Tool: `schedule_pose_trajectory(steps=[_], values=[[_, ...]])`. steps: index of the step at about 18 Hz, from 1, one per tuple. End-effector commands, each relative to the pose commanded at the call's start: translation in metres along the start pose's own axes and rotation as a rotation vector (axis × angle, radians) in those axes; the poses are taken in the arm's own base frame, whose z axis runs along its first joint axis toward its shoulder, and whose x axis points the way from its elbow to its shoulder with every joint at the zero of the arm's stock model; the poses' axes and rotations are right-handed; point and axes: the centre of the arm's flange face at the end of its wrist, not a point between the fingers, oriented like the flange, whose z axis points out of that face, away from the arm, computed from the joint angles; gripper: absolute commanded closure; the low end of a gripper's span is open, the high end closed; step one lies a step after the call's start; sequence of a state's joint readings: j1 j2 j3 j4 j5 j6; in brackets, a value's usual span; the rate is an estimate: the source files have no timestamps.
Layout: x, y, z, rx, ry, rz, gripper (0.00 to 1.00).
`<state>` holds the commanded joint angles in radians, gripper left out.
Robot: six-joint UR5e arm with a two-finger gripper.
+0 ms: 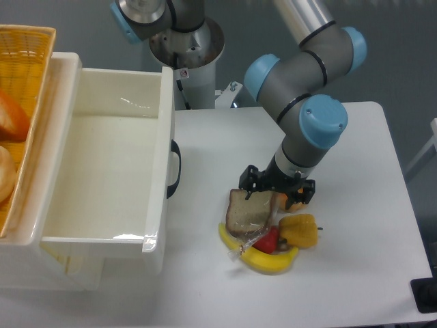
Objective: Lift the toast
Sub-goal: 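Lower the gripper over the wrapped toast slice on the food pile, then close the gripper on the edge of the wrapped toast slice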
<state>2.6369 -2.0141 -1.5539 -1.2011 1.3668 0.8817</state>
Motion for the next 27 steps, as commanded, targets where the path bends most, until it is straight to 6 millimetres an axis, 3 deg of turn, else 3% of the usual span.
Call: schedule_pose_trajectory(steps=[8,18,27], values=[[-0.015,-0.001,0.026,0.000,0.047,0.064,0.00],[-0.017,-0.002,0.056,-0.028,0.085,0.099,0.00],[-0.011,-0.004,0.064,-0.039,0.095,0.109,0.01]])
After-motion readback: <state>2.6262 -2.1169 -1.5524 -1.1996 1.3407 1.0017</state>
